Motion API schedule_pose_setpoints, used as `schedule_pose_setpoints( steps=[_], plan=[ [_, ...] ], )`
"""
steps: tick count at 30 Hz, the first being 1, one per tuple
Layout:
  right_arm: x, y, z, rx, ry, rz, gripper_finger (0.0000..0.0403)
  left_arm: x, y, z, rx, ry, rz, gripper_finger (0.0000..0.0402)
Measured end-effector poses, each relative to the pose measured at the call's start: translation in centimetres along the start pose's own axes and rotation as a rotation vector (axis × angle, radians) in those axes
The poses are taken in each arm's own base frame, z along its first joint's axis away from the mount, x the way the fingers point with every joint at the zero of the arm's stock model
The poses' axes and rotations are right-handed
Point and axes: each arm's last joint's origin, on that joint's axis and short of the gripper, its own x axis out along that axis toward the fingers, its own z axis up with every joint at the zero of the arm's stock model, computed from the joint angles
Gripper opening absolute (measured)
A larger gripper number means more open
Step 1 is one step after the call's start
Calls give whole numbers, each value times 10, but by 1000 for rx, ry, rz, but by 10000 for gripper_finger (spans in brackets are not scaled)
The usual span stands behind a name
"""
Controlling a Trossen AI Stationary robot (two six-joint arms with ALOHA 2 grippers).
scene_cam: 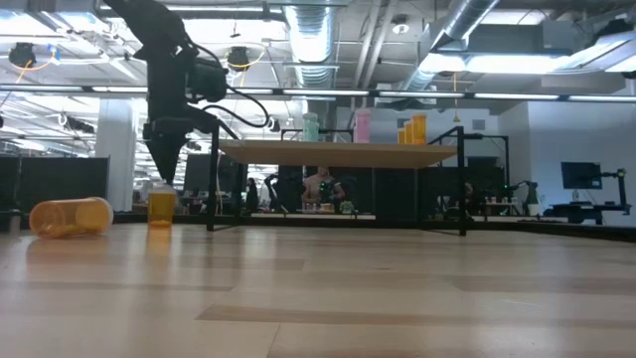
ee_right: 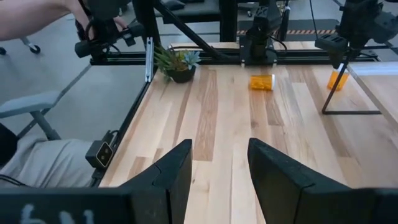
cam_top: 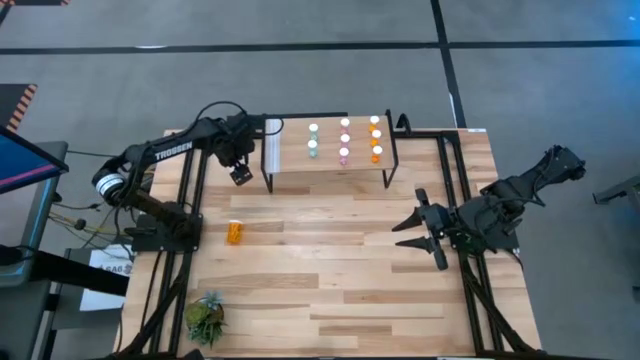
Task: Pick and place medicine bottles onto shelf by color
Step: Put the top large orange pill bottle on the shelf
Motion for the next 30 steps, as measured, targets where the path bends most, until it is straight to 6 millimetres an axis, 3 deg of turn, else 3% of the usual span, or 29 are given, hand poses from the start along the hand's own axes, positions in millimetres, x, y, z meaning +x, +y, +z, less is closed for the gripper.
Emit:
schedule_pose_setpoints(
  steps=[5, 14, 30],
  plan=[
    [0, 0, 1, 9, -5, 1, 177, 1, 5, -1, -9, -1, 4, 268],
    [0, 0, 1, 20, -8, -10, 177, 22, 13, -11, -31, -13, 4, 268],
    [0, 0, 2, 24, -22, -11, 177, 24, 16, -10, -59, -39, -19, 267]
  ],
)
